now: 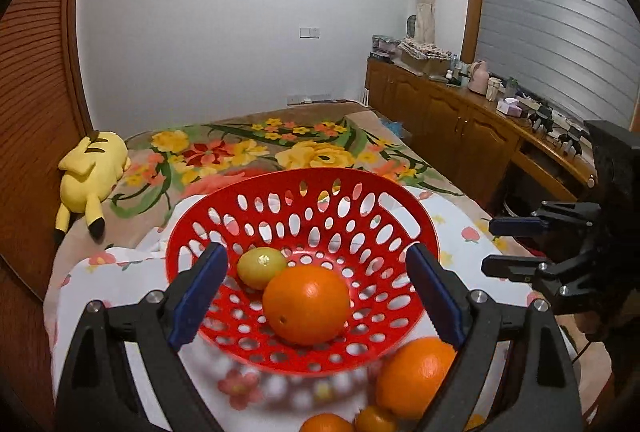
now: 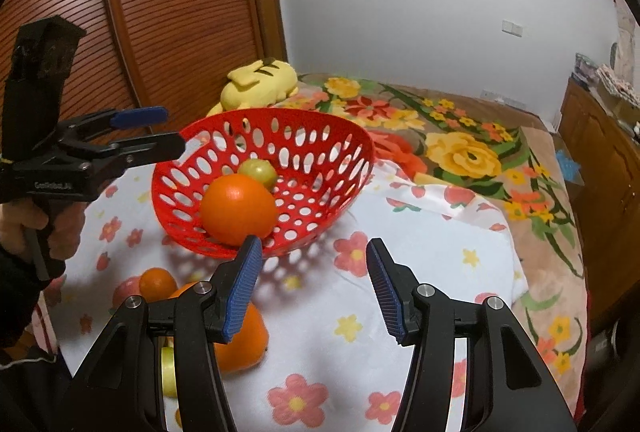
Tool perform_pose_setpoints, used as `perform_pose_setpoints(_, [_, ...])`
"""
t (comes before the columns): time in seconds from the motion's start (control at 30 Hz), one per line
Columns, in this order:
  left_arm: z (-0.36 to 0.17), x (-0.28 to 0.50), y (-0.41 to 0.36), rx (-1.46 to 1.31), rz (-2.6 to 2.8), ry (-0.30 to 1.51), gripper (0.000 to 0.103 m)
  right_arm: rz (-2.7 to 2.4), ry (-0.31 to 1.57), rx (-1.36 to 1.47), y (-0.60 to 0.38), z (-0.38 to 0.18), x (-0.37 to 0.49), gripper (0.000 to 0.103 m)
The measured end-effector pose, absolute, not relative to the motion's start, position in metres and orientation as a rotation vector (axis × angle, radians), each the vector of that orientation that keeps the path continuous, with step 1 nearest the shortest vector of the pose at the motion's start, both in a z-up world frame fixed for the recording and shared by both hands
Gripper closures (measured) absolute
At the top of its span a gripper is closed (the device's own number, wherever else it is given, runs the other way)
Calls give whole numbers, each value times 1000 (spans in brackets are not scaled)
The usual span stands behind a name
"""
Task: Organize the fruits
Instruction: 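Withdraw both tools from the basket back toward the fruit cluster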
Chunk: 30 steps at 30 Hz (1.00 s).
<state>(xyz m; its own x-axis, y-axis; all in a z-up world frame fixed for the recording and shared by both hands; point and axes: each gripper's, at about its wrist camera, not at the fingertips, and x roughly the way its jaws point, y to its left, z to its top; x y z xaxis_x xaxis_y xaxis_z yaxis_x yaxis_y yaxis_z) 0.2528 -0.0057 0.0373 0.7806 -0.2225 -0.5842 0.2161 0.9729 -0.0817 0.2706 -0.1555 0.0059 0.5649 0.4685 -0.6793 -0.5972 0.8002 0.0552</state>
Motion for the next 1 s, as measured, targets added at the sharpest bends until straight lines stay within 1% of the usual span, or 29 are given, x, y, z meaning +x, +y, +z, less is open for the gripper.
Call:
perform_pose_setpoints(0.4, [34,191,-1,-7,-263,611,12,608,695,-151,-154,14,210,46])
perform_pose_setpoints(0.73, [12,136,3,-31,-295,622,12,587,710,-85,-149,-11,151,46])
perform_pose_setpoints(1.0, [-9,102,7,-32,-284,658,12,580,724,-56,-142,-33,120,46])
